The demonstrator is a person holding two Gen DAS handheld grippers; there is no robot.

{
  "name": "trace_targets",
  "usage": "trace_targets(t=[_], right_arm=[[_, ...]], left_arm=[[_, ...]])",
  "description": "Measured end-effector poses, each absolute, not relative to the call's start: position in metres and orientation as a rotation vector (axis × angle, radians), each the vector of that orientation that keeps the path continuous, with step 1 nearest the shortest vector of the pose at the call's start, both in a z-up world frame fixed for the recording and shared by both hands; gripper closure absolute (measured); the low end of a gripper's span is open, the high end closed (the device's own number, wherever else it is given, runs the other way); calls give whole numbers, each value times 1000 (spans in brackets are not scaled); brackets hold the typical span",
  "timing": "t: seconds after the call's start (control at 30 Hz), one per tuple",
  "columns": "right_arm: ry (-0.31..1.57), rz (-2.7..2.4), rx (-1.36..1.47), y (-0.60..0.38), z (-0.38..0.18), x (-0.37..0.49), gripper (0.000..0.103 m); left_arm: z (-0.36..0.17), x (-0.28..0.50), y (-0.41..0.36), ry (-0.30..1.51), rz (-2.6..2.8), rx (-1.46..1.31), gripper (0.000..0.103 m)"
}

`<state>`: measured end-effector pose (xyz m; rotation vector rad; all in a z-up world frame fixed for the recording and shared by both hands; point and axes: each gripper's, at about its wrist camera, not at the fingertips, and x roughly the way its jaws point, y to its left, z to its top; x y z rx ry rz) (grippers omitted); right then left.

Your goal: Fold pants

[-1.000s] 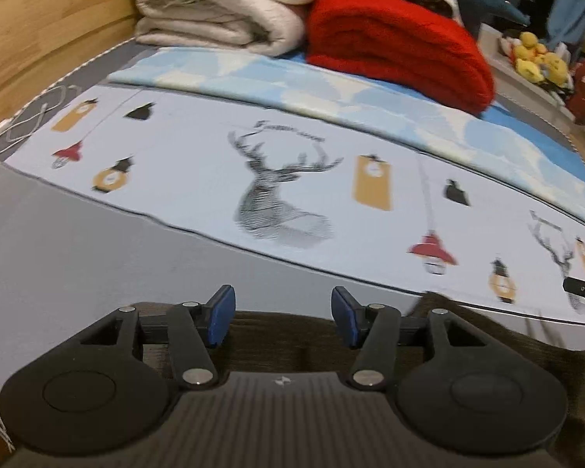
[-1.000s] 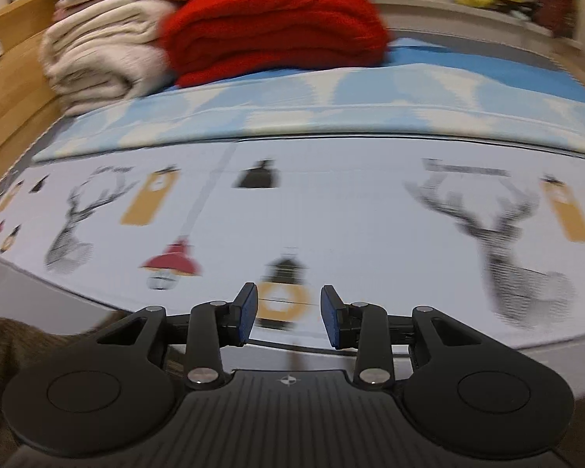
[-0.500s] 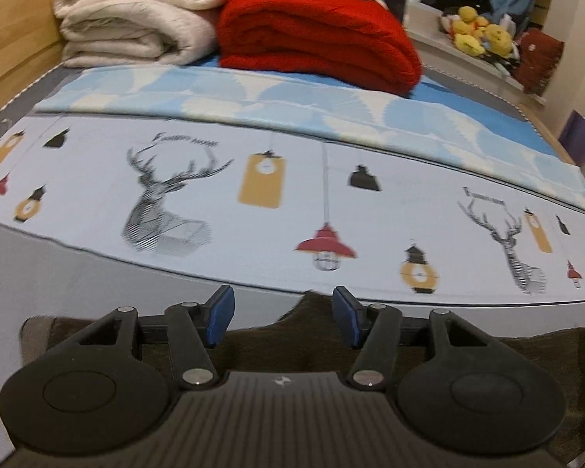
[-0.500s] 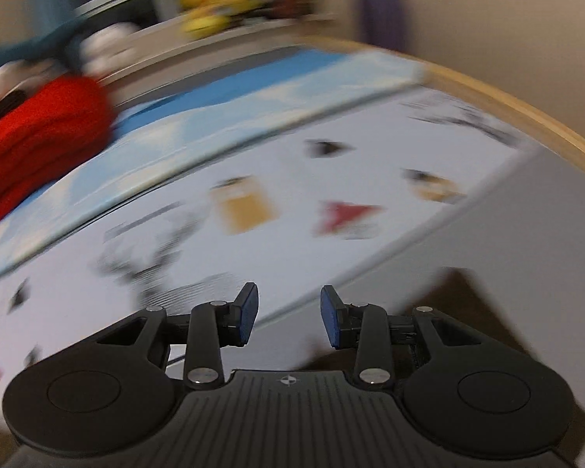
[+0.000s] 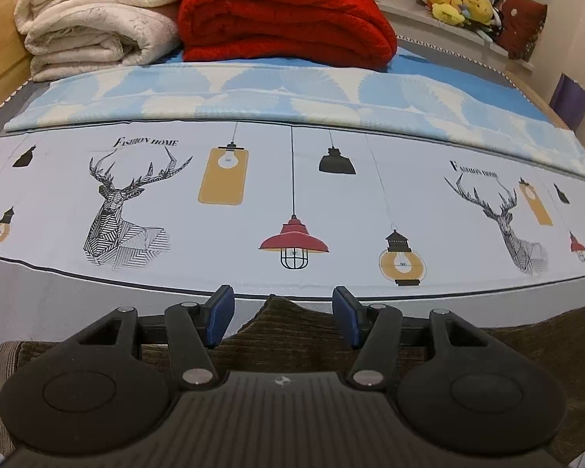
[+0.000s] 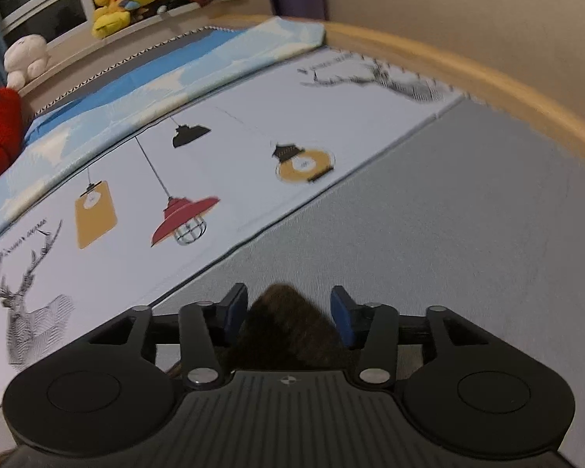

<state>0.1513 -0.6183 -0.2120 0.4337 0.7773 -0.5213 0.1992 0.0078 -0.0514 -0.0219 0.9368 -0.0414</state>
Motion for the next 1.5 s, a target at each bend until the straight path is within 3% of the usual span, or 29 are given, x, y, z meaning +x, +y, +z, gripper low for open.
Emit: trace_targets(t=[0.13,0.17,0.23,0.33,0.4,0.5,0.63,1.0,1.13,1.2,1.23,1.33,1.5], right_arm=[[840,-370,466,-625,-225,161,55],[855,-357,424,-622,-230,161,59],[840,-338,351,-620,-232,159,82],[727,-328,378,-631,-222,152,93],[709,-405,363,-635,-222,153,94],[783,-447,367,-631,-233,160,88],[761,-527,385,-631,-220,157,61],[652,-555,594,-648,-172,67,58],[824,-362,577,-637,-190,47,54],[1039,-423,422,-630,-219,40,53],[1074,-463,372,-632,-227,30,37],[1002,-591,486,-649,-213,2,44],[875,-614,762,-655,-197,-46,39]], left_arm=[[-53,200,8,937,-50,7,42],[-53,199,9,936,-48,13,42],[-54,200,14,936,-40,15,42],[-53,201,20,935,-32,5,42],[-53,200,20,937,-32,7,42],[-55,198,17,946,-51,25,42],[-64,195,14,980,-97,50,42],[-93,180,-10,1078,-215,122,42],[-88,167,-24,1060,-251,135,42],[-84,158,-27,1048,-262,143,42],[-82,153,-27,1041,-264,138,42],[-74,137,-26,1037,-259,129,42],[-46,89,-32,936,-276,184,42]])
